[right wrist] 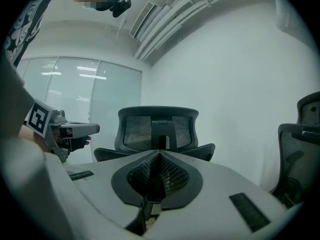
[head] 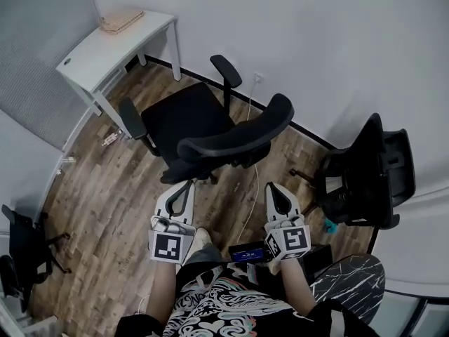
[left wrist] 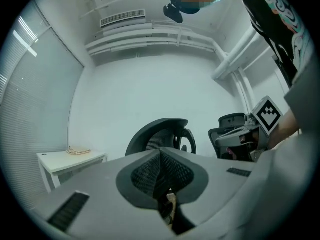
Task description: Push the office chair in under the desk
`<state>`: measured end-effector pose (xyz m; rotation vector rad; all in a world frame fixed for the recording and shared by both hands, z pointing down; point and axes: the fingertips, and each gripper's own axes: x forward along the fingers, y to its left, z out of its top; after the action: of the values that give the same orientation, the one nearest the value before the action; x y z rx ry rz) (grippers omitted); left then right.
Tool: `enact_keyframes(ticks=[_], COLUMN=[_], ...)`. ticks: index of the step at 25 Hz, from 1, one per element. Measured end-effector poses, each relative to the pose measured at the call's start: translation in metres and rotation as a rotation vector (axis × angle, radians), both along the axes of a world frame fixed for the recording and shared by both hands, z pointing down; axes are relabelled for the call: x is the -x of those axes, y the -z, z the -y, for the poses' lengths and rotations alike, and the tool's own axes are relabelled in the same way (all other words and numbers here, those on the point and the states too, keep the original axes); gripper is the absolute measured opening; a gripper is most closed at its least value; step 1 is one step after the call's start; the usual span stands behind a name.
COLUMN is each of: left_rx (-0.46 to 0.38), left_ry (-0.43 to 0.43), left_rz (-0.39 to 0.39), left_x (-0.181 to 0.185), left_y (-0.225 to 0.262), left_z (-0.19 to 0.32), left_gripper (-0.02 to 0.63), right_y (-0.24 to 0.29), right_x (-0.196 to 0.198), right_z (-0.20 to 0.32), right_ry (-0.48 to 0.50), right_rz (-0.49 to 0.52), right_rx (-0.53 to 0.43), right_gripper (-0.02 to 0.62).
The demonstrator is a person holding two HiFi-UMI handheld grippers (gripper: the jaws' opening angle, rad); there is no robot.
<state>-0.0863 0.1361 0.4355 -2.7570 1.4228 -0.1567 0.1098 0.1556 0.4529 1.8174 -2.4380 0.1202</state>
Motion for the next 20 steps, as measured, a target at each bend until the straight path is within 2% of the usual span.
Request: enact_keyframes(ticks=[5, 17, 20], left_rx=[0.001, 0.013, 0.016], left_ry=[0.008, 0.077, 0.089], left_rz=[0.016, 0.064, 0.076], left_x=[0.006, -0.011, -0.014], left_y=[-0.003, -0.005, -0.007], left_z=[0.014, 0.037, 0.038], left_gripper=[0.023, 0.028, 0.055], right_y=[0.005, 0.006, 0.001], right_x=[0.009, -0.007, -0.01], right_z=[0.023, 0.059, 0.061], right_ry=[0.014, 0.099, 0.114], right_rz=[-0.027, 0.012, 0.021], right_rx=[-0.005, 0.001, 0.014], right_gripper=[0.014, 0.017, 0.024])
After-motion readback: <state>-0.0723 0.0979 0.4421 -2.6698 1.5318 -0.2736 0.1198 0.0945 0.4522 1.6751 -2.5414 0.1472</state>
